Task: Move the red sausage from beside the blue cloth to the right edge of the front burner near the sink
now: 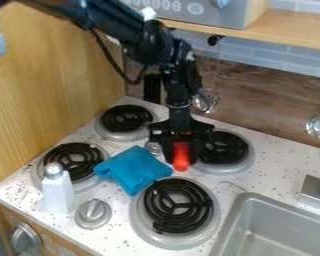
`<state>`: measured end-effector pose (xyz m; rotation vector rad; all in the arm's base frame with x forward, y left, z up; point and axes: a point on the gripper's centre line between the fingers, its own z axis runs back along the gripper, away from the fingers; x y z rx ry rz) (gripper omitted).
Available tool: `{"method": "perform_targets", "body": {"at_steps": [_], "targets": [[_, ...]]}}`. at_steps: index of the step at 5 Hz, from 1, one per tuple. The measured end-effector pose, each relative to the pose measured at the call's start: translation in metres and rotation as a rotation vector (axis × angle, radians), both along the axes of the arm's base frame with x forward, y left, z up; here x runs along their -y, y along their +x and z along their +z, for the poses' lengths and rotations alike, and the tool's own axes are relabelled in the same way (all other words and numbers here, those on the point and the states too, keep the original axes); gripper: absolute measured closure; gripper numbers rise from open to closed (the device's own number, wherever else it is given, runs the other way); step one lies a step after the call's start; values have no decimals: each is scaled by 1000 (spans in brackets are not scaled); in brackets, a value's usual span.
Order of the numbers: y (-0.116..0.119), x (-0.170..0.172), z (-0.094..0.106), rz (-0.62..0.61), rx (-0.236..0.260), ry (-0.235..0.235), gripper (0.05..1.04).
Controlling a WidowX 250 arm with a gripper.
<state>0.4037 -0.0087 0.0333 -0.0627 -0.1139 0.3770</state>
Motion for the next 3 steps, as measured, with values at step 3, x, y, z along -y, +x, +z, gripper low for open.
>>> {"method": "perform_targets", "body": {"at_steps": [3], "targets": [[-28,59,-14,-131,-33,5,521]]}}
